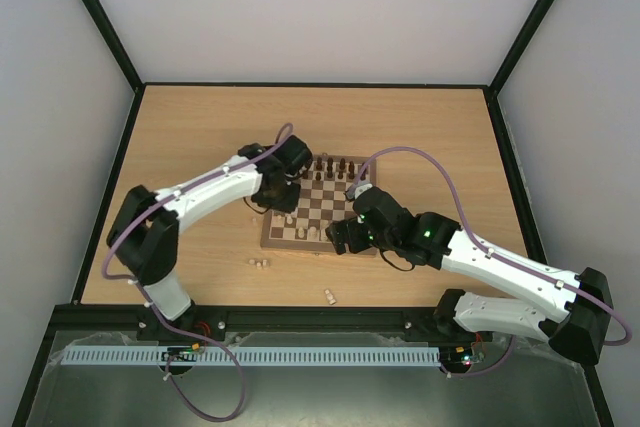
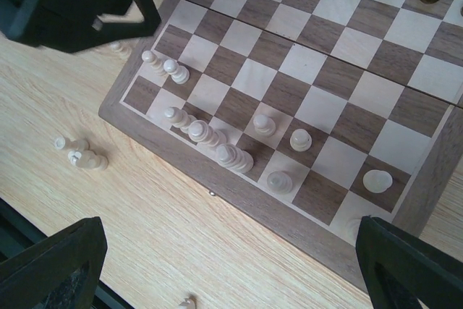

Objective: Set up the chess pieces on the board
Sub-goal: Pick up the chess piece at the center of the board.

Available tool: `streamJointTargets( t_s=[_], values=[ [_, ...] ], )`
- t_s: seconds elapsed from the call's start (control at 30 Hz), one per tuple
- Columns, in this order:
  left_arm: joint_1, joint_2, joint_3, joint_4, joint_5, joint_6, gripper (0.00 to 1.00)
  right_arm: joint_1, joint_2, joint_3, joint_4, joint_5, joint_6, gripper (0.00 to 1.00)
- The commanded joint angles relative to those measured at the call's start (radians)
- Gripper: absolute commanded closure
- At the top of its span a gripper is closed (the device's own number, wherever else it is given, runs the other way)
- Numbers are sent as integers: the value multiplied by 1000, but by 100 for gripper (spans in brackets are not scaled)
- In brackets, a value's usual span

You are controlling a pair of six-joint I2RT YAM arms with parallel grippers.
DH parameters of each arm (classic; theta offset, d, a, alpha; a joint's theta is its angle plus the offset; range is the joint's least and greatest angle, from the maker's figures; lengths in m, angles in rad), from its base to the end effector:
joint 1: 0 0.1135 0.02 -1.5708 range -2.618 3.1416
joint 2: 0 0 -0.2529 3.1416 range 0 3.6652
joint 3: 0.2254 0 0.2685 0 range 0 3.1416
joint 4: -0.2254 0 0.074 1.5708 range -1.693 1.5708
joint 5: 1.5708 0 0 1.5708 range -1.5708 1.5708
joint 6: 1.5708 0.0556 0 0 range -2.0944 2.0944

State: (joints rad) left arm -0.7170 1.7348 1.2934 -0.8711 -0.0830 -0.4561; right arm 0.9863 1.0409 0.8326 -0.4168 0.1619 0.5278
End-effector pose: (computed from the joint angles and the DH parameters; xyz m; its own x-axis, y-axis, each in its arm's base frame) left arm 0.2718 -0.2309 0.1803 -0.9357 0.2334 -0.2646 0.2526 0.9667 -0.0406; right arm 0.1538 0.2162 0.2609 -0.6572 -0.0924 -0.7481 -0.4861 0.8104 0.3269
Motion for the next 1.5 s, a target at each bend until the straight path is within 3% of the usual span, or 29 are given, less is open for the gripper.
streamJointTargets(
  t_s=[0.0,0.17,0.43,0.83,1.0,1.3,1.47],
  values=[
    [27,-113,26,-64,-25,-21,63,-6,4,-9,-15,-5,0,5],
    [114,-150,-82,-29,7,-15,56,-6,-1,-6,-13,-13,-2,5],
    [231,-139,-202,49,89,16,58,-6,-5,-8,-13,-19,-3,5],
    [234,-76,-264,113,83,28,62,-5,-1,-8,-11,-24,-5,5],
    [232,-56,-269,126,80,30,72,-6,1,-10,-11,-28,-6,5],
    [231,-33,-282,148,81,29,73,-6,5,-10,-11,-26,-6,5],
    [229,-31,-279,151,73,31,91,-5,5,-11,-11,-30,-6,5]
  ],
)
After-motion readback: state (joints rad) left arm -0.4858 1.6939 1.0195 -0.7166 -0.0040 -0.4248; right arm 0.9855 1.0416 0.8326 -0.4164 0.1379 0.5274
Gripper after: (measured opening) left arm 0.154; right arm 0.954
